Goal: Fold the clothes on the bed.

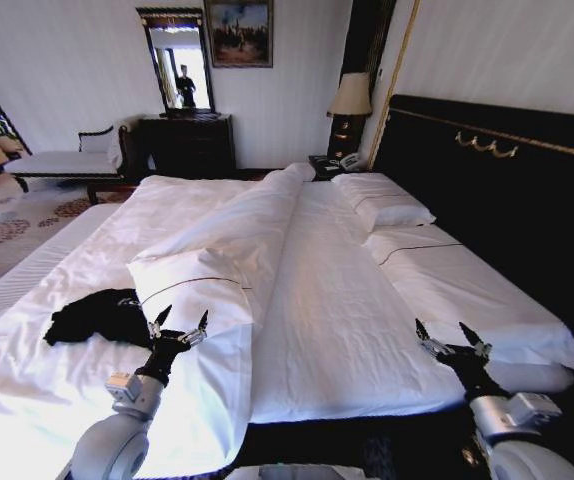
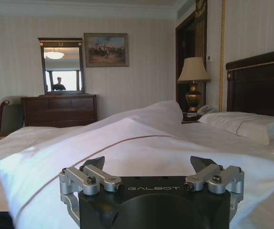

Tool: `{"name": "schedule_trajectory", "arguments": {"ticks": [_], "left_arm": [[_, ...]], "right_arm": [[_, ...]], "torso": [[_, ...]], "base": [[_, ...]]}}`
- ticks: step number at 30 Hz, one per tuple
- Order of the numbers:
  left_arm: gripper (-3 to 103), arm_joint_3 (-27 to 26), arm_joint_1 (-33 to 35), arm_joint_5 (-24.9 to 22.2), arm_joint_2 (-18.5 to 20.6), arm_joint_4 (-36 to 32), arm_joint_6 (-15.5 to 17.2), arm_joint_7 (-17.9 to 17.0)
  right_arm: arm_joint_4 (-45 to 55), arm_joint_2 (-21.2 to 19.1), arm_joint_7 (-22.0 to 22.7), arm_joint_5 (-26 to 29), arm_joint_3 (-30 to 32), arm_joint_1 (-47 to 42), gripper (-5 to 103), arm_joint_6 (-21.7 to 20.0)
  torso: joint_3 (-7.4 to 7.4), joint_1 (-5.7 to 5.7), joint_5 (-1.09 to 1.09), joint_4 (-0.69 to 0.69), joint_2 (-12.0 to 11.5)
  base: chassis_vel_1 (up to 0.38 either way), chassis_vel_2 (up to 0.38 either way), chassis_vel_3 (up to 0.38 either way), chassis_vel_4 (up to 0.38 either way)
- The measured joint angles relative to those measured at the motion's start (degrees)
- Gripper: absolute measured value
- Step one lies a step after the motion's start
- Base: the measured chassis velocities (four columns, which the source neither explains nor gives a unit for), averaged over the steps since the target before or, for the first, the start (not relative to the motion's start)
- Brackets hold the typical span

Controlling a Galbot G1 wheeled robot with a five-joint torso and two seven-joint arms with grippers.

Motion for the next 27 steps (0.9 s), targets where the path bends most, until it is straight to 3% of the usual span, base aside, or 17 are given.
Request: {"name": "schedule_trajectory", "arguments": {"ticks": [27], "left_arm": [[100, -0.4, 1.3, 0.2, -0.5, -0.8, -0.3, 0.0]], "right_arm": [[0.5, 0.5, 0.0, -0.2, -0.2, -0.4, 100, 0.0]], "torso": [[0.0, 0.0, -0.01, -0.01, 0.0]], "base": [[0.162, 0.165, -0.159, -0.161]]}}
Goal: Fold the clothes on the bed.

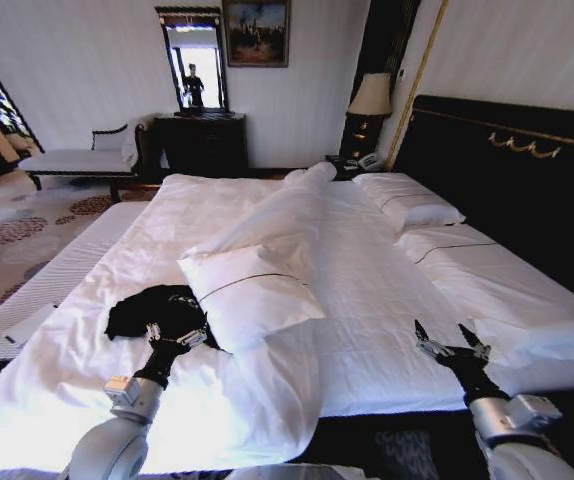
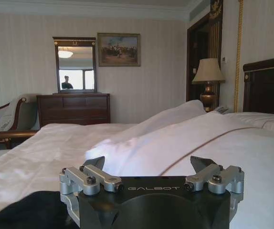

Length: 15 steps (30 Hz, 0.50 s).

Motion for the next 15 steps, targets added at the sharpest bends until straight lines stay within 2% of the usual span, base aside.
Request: {"name": "schedule_trajectory", "arguments": {"ticks": [15], "left_arm": [[100, -0.4, 1.0, 0.1, -0.2, -0.3, -0.2, 0.1]], "right_arm": [[0.1, 0.1, 0.2, -0.1, -0.3, 0.1, 100, -0.1]], "torso": [[0.0, 0.0, 0.02, 0.01, 0.0]], "base": [[0.2, 0.194, -0.187, -0.19]]}}
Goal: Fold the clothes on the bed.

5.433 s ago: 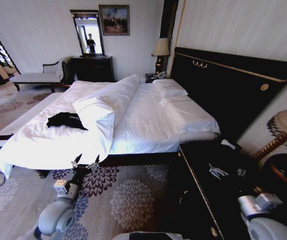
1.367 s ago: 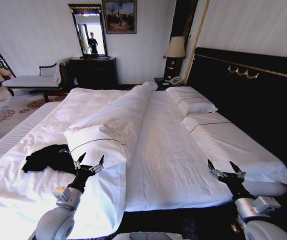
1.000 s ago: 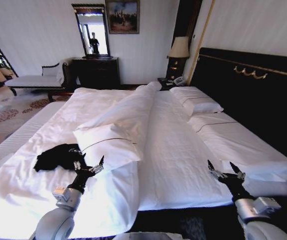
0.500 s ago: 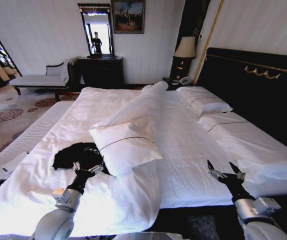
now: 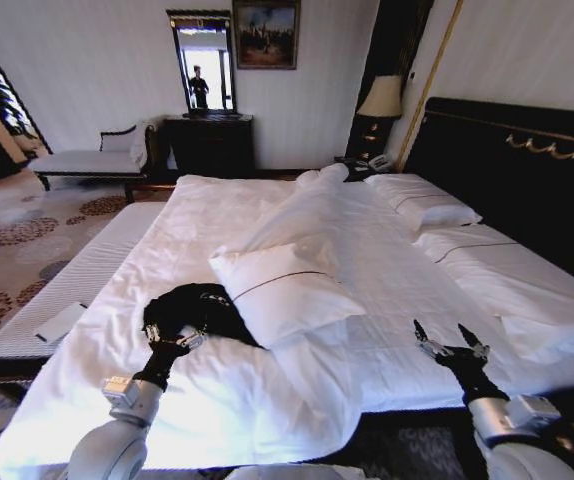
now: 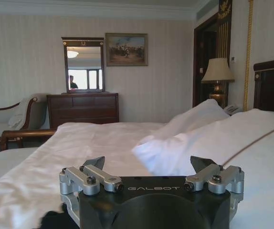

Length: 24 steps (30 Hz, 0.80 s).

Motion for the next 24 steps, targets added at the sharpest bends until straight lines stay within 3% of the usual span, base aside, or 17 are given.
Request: {"name": "schedule_trajectory", "arguments": {"ticks": [12, 16, 18, 20, 22, 24], "left_arm": [[100, -0.5, 1.4, 0.2, -0.7, -0.2, -0.5, 0.3], [100, -0.7, 1.9, 0.2, -0.9, -0.5, -0.7, 0.4], [100, -0.8, 2.1, 0.2, -0.9, -0.8, -0.7, 0.5], [100, -0.8, 2.2, 0.2, -0.9, -0.9, -0.7, 0.6], [100, -0.8, 2.3, 0.2, -0.9, -0.9, -0.7, 0.6], [100, -1.0, 2.9, 0.4, -0.9, -1.0, -0.8, 0.7]], "right_arm": [[0.3, -0.7, 0.2, 1.2, 0.1, 0.3, 100, 0.0], [0.6, -3.0, -0.1, 3.7, 1.3, 1.0, 100, 0.1], [0.6, -5.9, -0.5, 5.9, 2.5, 1.7, 100, -0.2], [0.5, -11.8, -1.1, 9.6, 4.5, 2.8, 100, -1.0], [0.3, -13.8, -1.3, 11.2, 5.0, 3.2, 100, -1.4], [-0.8, -20.0, -1.8, 16.1, 5.8, 4.9, 100, -2.5]], "torso": [[0.0, 0.0, -0.04, -0.01, 0.0], [-0.01, 0.0, -0.03, 0.0, 0.0], [0.0, 0.0, 0.04, 0.0, 0.0], [0.0, 0.0, 0.04, -0.01, 0.0], [0.0, 0.0, 0.04, -0.02, 0.0], [0.01, 0.01, 0.02, 0.01, 0.0]], "base": [[0.176, 0.179, -0.171, -0.164], [0.05, 0.025, -0.034, -0.05], [0.0, 0.0, 0.0, 0.0], [-0.024, -0.025, 0.009, 0.004], [-0.041, -0.051, 0.018, 0.001], [0.0, 0.0, 0.0, 0.0]]}}
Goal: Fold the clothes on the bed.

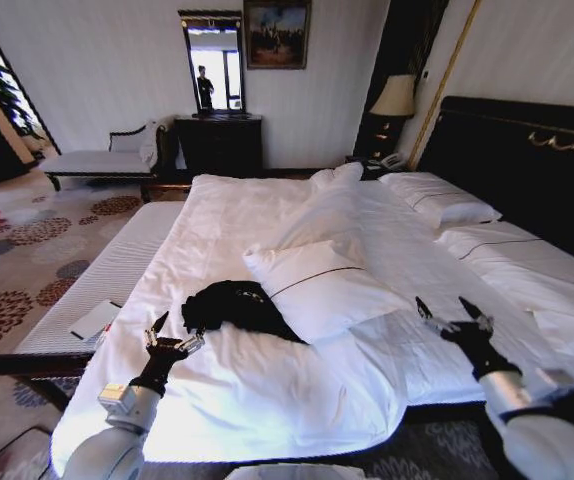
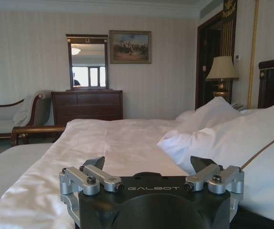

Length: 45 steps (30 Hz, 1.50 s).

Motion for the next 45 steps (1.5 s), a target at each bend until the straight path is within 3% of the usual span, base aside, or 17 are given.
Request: {"name": "schedule_trajectory", "arguments": {"ticks": [2, 5, 7, 10, 13, 15, 18, 20, 22, 25, 29, 32, 39, 45], "left_arm": [[100, -0.1, 0.1, 0.1, 0.0, 0.0, 0.0, 0.0], [100, -0.4, 0.8, 0.4, -0.2, -0.4, -0.1, 0.1], [100, -0.5, 0.9, 0.5, -0.4, -0.4, -0.2, 0.1], [100, -0.9, 2.3, 0.9, -1.7, -1.1, -0.3, 0.1], [100, -0.9, 2.9, 1.4, -2.2, -1.1, -0.5, 0.3], [100, -0.9, 3.5, 2.2, -2.8, -1.1, -0.9, 0.5], [100, -0.9, 3.6, 2.3, -2.9, -1.0, -1.0, 0.5], [100, -0.9, 3.4, 2.3, -2.8, -0.7, -1.0, 0.4], [100, -0.9, 3.3, 2.3, -2.7, -0.7, -1.0, 0.4], [100, -1.0, 2.7, 1.8, -2.5, -0.1, -1.0, 0.3], [100, -0.7, 2.1, 1.6, -2.5, 0.6, -1.0, 0.2], [100, 0.2, 1.0, 1.5, -2.5, 1.6, -0.9, 0.1], [100, 0.4, 0.4, 1.1, -2.1, 2.4, -0.8, 0.0], [100, 0.0, 0.8, 0.9, -2.2, 2.8, -0.9, 0.1]], "right_arm": [[-0.4, -1.4, -0.2, 1.0, 0.1, 0.6, 100, -0.2], [-2.4, -10.0, -0.4, 7.8, -0.8, 4.6, 100, -2.0], [-2.9, -11.3, -0.4, 8.6, -1.2, 5.5, 100, -2.3], [-6.1, -17.8, -0.4, 11.7, -4.6, 11.7, 100, -3.1], [-7.4, -20.3, -0.7, 13.1, -6.2, 13.8, 100, -3.3], [-11.2, -25.1, -1.9, 14.3, -10.0, 18.3, 100, -3.2], [-13.9, -28.1, -2.9, 15.1, -13.1, 21.1, 100, -1.9], [-19.9, -33.7, -6.7, 13.9, -18.6, 25.0, 100, 3.9], [-21.0, -34.8, -7.7, 13.4, -19.4, 25.4, 100, 5.3], [-25.2, -40.8, -11.4, 12.1, -21.7, 26.3, 100, 9.7], [-27.6, -43.4, -15.1, 13.0, -21.4, 26.2, 100, 11.5], [-29.5, -45.9, -17.9, 17.5, -19.7, 26.0, 100, 10.3], [-35.3, -51.1, -21.9, 18.5, -15.8, 23.7, 100, 9.7], [-45.0, -55.9, -31.5, 16.0, -13.1, 21.1, 100, 12.8]], "torso": [[0.0, 0.0, 0.0, 0.01, 0.0], [0.0, 0.0, -0.05, 0.01, 0.0], [0.0, 0.0, -0.03, 0.0, 0.0], [0.0, 0.0, -0.01, 0.01, 0.0], [0.0, 0.0, 0.01, 0.0, 0.0], [0.0, 0.0, -0.02, 0.0, 0.0], [0.0, 0.0, -0.02, 0.0, 0.0], [0.0, -0.01, -0.02, 0.01, 0.0], [0.0, 0.0, -0.01, 0.0, 0.0], [0.0, 0.0, -0.01, -0.01, 0.0], [0.0, 0.0, -0.02, -0.02, 0.0], [-0.01, -0.02, -0.02, -0.01, 0.0], [-0.01, -0.01, -0.03, -0.01, 0.0], [-0.01, -0.01, -0.02, -0.01, 0.0]], "base": [[0.0, 0.0, 0.0, 0.0], [0.0, 0.0, 0.0, 0.0], [0.0, 0.0, 0.0, 0.0], [0.0, 0.0, 0.0, 0.0], [0.0, 0.0, 0.0, 0.0], [0.0, 0.0, 0.0, 0.0], [0.0, 0.0, 0.0, 0.0], [0.0, 0.0, 0.0, 0.0], [0.0, 0.0, 0.0, 0.0], [0.0, 0.0, 0.0, 0.0], [0.0, 0.0, 0.0, 0.0], [0.0, 0.0, 0.0, 0.0], [0.0, 0.0, 0.0, 0.0], [0.0, 0.0, 0.0, 0.0]]}}
